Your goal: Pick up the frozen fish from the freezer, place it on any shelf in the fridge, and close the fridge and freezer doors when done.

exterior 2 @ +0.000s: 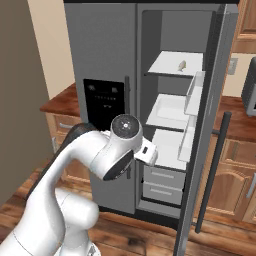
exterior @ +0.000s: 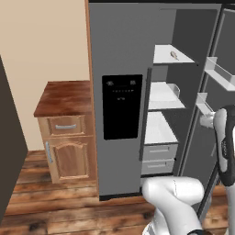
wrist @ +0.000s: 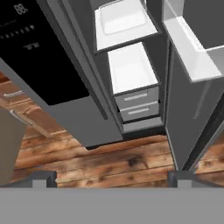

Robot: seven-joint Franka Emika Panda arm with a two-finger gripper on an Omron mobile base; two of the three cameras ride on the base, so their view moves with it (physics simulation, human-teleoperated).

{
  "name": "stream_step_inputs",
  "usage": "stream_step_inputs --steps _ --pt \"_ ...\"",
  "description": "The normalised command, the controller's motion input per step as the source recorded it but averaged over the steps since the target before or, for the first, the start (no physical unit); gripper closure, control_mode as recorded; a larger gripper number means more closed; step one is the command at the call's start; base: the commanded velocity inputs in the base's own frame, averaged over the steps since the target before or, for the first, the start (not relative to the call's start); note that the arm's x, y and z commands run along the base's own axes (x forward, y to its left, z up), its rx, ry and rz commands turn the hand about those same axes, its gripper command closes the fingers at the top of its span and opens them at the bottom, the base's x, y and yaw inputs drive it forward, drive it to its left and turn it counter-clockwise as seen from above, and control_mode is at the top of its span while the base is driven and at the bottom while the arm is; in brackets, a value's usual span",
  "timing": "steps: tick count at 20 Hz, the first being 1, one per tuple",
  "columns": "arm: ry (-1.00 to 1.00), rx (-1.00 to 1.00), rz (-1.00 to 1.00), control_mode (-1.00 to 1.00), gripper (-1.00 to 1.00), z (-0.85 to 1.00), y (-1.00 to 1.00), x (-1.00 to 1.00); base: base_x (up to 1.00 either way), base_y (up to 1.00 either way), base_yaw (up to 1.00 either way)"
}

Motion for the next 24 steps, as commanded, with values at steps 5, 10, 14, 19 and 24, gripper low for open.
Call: stream_step_inputs --steps 5,10,14,19,24 --pt "0.20 0.19 0.00 -1.00 -1.00 0.19 -1.00 -1.00 0.00 0.00 0.00" --pt "0.09 0.13 0.00 -1.00 -1.00 0.02 -1.00 -0.55 0.00 0.00 0.00" --pt "-0.01 0.06 0.10 -1.00 -1.00 -0.03 -1.00 0.42 0.00 0.00 0.00" --pt "-0.01 0.00 0.10 -1.00 -1.00 -0.20 -0.68 0.79 0.00 0.00 0.00" --pt "0.00 0.00 0.04 -1.00 -1.00 -0.12 -0.59 0.83 0.00 0.00 0.00"
